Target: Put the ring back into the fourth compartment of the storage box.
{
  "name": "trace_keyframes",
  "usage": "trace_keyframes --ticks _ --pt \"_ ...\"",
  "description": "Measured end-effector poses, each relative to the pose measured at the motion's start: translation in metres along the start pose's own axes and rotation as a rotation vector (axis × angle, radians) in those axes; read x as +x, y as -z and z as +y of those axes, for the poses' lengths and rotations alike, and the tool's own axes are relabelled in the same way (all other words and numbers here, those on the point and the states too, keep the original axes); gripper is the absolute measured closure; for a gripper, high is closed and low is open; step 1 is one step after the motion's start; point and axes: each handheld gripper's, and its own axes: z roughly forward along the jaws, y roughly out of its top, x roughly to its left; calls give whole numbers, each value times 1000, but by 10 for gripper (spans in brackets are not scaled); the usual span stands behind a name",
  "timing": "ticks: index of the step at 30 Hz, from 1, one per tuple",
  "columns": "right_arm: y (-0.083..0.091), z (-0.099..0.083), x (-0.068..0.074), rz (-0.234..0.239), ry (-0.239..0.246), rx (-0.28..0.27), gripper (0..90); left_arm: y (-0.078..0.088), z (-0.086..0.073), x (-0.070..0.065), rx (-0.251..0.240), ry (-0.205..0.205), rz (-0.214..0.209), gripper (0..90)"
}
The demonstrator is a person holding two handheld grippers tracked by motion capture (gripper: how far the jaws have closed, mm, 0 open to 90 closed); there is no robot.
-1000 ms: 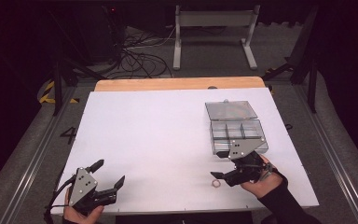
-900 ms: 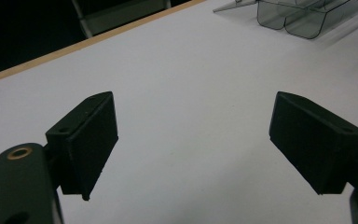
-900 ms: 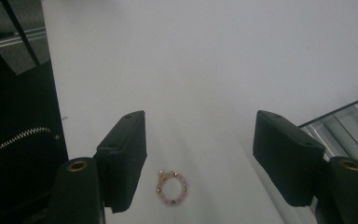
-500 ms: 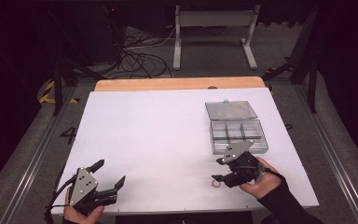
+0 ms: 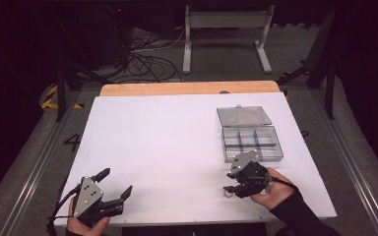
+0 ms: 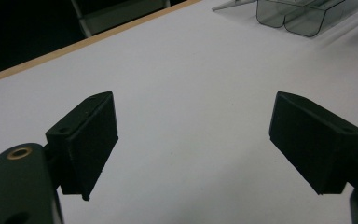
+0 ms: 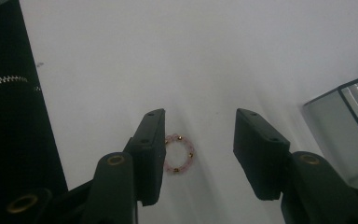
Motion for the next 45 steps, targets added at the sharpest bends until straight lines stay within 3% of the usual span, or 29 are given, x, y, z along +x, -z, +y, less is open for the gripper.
trace_keyframes --ticks 27,36,45 --pt "-24 -3 -3 65 -20 136 593 -1 0 -1 4 1 0 161" --pt "-29 -4 -3 40 -21 157 721 -1 0 -2 2 5 -1 162" --pt "-30 -4 0 29 -13 154 817 0 1 -4 3 -24 0 162"
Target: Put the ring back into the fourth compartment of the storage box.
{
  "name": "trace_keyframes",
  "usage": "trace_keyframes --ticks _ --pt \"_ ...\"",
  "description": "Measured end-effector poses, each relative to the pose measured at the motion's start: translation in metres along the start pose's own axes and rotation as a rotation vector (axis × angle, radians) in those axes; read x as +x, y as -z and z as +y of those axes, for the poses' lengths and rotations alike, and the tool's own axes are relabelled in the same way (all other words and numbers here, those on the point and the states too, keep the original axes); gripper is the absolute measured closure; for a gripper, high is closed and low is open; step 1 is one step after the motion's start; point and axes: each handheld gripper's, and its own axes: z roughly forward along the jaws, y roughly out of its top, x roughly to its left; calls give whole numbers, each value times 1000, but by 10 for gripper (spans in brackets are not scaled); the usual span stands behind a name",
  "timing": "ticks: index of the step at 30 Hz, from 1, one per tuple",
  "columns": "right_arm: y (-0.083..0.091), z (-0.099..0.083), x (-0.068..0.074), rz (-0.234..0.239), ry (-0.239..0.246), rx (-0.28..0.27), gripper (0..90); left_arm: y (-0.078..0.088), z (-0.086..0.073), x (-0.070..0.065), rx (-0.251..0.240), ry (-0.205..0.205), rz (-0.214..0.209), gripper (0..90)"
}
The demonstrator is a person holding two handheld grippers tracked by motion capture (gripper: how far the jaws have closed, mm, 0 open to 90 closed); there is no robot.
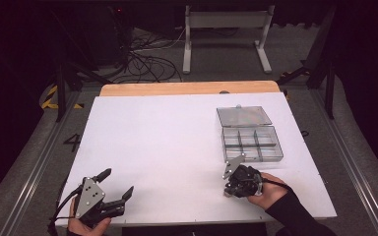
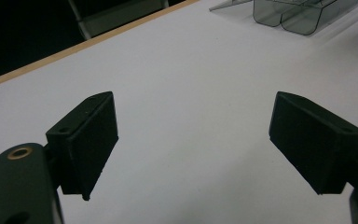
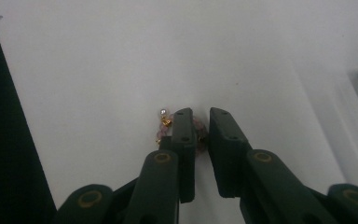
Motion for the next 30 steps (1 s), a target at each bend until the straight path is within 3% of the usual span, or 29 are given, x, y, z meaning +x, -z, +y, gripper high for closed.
trace_keyframes --ticks 10,21,30 --pt "0 0 2 1 -45 -6 873 0 0 0 0 -5 4 162" --pt "1 0 3 -12 -27 -1 875 0 0 0 1 -1 3 162" --pt "14 0 3 -26 -15 -52 885 -1 0 0 1 3 1 162"
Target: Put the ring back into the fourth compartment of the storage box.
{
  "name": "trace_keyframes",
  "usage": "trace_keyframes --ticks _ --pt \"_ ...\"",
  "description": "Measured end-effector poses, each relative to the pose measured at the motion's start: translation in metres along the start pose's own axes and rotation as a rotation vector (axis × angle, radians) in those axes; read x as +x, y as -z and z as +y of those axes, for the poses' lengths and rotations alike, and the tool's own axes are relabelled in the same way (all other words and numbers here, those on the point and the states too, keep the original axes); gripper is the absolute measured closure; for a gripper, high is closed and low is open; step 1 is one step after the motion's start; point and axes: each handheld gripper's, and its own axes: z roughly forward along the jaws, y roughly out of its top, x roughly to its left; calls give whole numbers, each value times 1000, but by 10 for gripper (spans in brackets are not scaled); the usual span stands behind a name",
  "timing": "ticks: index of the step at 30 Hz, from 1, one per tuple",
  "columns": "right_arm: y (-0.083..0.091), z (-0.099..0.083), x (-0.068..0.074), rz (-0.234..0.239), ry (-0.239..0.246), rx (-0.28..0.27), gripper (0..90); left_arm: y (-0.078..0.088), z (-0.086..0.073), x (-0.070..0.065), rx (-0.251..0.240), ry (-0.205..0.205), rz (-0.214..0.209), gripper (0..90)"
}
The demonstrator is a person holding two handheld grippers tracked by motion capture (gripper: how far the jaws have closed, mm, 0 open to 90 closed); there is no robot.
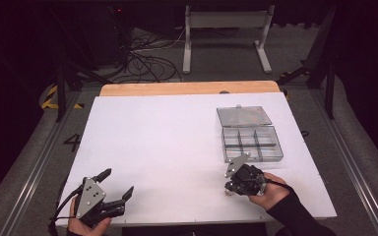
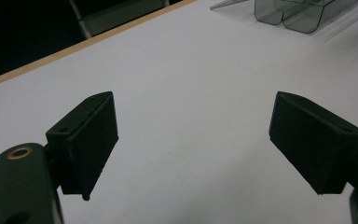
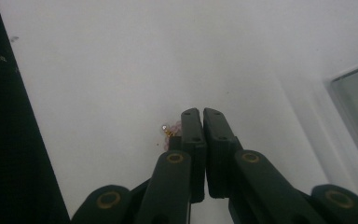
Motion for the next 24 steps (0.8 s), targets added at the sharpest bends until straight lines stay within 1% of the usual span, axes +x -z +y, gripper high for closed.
trace_keyframes --ticks 1,5,7,8,9,12,13,15,17,18,21,22,24 --pt "0 0 0 0 0 0 885 0 0 0 0 0 0 162" --pt "8 1 0 -20 7 -33 885 0 0 0 1 0 2 162" --pt "10 1 0 -21 5 -40 885 0 0 0 1 1 1 162" --pt "12 2 1 -29 2 -45 885 0 0 0 1 1 1 162" --pt "17 3 1 -38 7 -58 885 0 0 0 -1 0 2 162" --pt "20 3 1 -43 13 -70 885 0 0 0 0 0 1 162" --pt "22 4 1 -51 10 -76 885 0 0 0 0 0 1 162" --pt "28 6 0 -62 18 -100 885 0 0 0 1 1 1 161" --pt "32 6 -1 -70 22 -110 885 0 0 0 1 0 2 162" --pt "34 7 -1 -80 17 -117 885 0 0 0 1 1 1 161" --pt "38 8 -2 -86 21 -121 885 0 0 0 1 1 1 162" --pt "41 9 -3 -95 15 -137 885 0 0 0 1 1 1 162" --pt "43 9 -3 -102 16 -139 885 0 0 0 0 -1 3 162"
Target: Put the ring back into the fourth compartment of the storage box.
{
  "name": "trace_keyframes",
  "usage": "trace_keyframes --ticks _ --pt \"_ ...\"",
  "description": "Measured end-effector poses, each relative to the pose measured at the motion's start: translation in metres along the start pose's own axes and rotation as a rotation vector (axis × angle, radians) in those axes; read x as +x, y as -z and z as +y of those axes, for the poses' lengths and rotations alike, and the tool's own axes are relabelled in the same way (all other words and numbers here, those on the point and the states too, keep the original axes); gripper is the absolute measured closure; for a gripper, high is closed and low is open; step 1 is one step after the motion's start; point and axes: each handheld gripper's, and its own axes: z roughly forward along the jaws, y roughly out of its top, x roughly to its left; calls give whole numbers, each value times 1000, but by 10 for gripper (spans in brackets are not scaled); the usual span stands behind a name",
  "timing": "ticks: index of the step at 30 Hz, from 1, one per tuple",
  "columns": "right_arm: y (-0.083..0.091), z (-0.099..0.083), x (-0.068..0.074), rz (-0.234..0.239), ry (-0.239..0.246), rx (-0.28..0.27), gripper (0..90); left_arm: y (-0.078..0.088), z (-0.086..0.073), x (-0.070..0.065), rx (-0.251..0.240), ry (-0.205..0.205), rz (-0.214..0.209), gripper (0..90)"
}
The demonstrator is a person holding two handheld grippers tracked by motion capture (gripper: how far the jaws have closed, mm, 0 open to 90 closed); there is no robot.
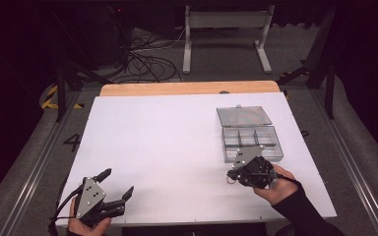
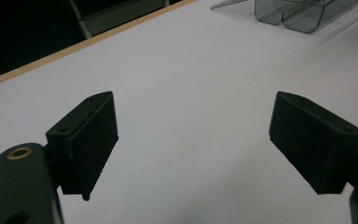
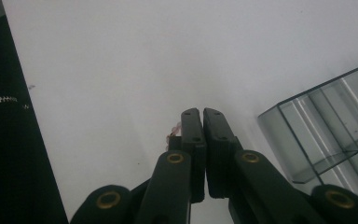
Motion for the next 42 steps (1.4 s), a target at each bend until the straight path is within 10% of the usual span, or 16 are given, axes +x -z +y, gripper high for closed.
trace_keyframes --ticks 42 --pt "12 22 -44 -177 -127 -77 884 0 0 0 2 -2 0 161"
